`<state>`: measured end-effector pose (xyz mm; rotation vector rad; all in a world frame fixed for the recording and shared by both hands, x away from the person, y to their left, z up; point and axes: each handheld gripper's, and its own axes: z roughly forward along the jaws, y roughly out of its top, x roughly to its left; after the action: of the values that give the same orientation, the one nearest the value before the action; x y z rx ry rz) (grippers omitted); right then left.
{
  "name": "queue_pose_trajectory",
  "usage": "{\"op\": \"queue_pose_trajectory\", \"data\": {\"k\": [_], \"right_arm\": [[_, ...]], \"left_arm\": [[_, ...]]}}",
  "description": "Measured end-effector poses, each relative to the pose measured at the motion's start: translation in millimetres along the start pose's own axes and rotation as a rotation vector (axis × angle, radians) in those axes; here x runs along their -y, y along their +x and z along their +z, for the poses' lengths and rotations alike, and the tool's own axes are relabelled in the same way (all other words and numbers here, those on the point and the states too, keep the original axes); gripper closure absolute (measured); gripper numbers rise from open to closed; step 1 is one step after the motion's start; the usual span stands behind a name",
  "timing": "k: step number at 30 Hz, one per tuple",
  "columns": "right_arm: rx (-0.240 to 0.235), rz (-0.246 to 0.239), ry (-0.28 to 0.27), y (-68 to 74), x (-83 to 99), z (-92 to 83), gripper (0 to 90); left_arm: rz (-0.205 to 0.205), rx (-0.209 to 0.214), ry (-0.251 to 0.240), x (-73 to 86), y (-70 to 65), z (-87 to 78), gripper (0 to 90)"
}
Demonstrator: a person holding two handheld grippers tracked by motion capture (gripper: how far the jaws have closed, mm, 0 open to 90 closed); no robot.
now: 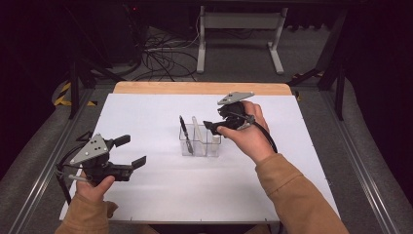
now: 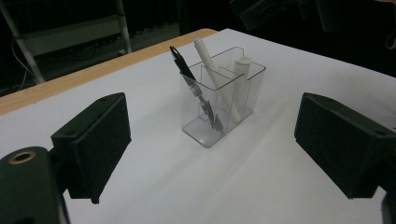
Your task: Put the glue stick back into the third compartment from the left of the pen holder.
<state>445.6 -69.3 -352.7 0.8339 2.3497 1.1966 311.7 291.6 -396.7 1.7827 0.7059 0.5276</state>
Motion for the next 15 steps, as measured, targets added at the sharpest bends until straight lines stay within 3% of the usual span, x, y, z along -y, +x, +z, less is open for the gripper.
{"op": "queue_pose_trajectory", "data": {"k": [10, 15], "right_arm": [[-0.025, -0.093, -0.154, 4.2, 2.9, -23.1, 29.1], [-0.051, -0.089, -0.222, 2.0, 11.2, -43.1, 27.1]], "left_arm": [[-0.002, -0.012, 0.004, 2.8, 1.1, -2.0, 11.2], [-0.002, -0.017, -0.003, 3.4, 0.8, -3.2, 11.0]]}}
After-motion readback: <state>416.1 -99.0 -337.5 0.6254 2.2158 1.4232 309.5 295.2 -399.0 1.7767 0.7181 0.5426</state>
